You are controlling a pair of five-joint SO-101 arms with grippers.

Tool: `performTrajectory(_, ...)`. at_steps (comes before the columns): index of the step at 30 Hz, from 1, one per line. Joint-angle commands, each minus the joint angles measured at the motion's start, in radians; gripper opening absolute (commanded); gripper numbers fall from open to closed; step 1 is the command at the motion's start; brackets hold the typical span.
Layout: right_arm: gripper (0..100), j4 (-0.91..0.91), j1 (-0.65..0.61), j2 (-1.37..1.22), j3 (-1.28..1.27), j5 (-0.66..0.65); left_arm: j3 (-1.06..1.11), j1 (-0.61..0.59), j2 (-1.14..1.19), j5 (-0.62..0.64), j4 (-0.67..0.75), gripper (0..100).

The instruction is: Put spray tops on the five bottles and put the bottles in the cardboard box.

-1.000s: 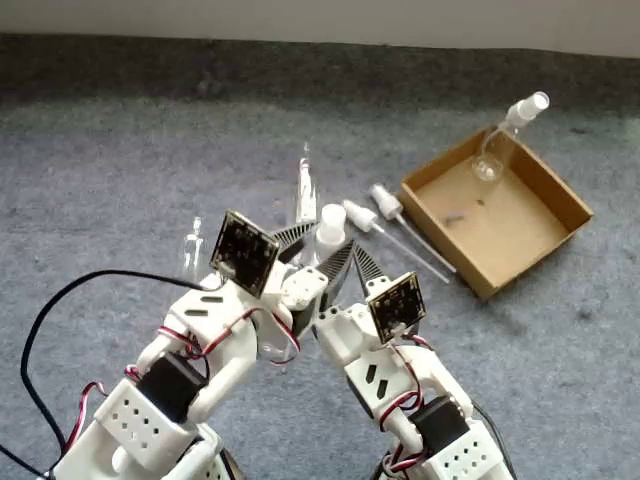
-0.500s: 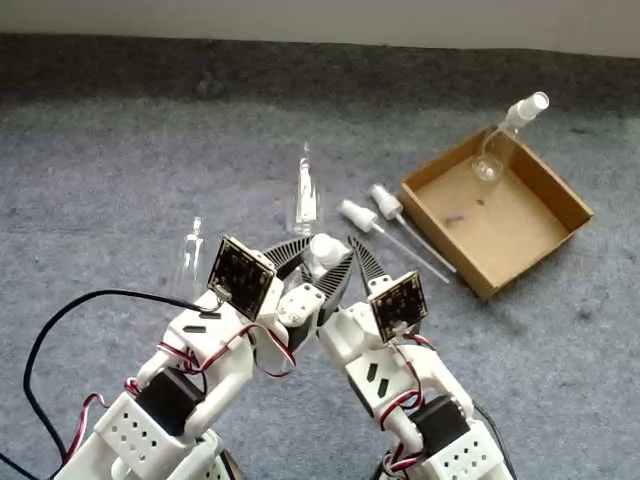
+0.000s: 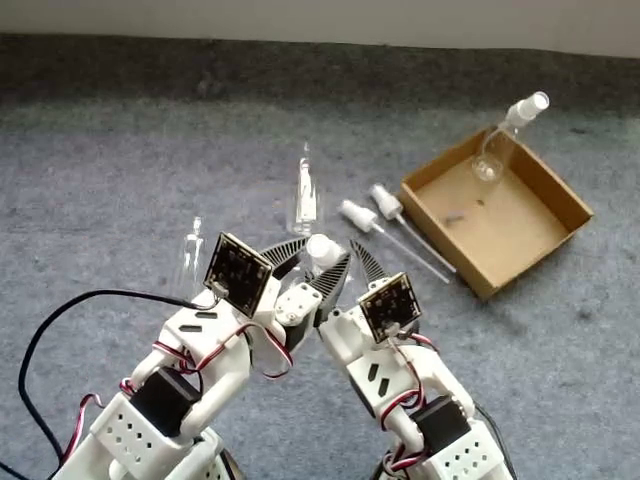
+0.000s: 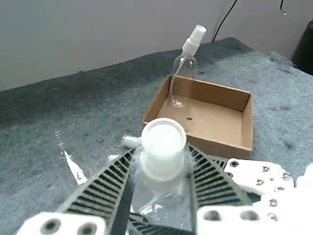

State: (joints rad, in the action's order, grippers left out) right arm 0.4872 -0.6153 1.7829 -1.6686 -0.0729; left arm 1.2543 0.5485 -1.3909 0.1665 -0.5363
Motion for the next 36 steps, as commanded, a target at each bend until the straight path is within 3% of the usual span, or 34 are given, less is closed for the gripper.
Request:
performTrajectory(1, 20.6, 0.07, 0.024, 0.015, -0.12, 0.017, -0.058, 0.002, -0.01, -0.011, -0.018, 6)
performTrajectory(36, 20.6, 0.185, 0.024, 0.013, -0.047, 0.008, 0.031, 0.074, -0.005, -0.009, -0.012, 6)
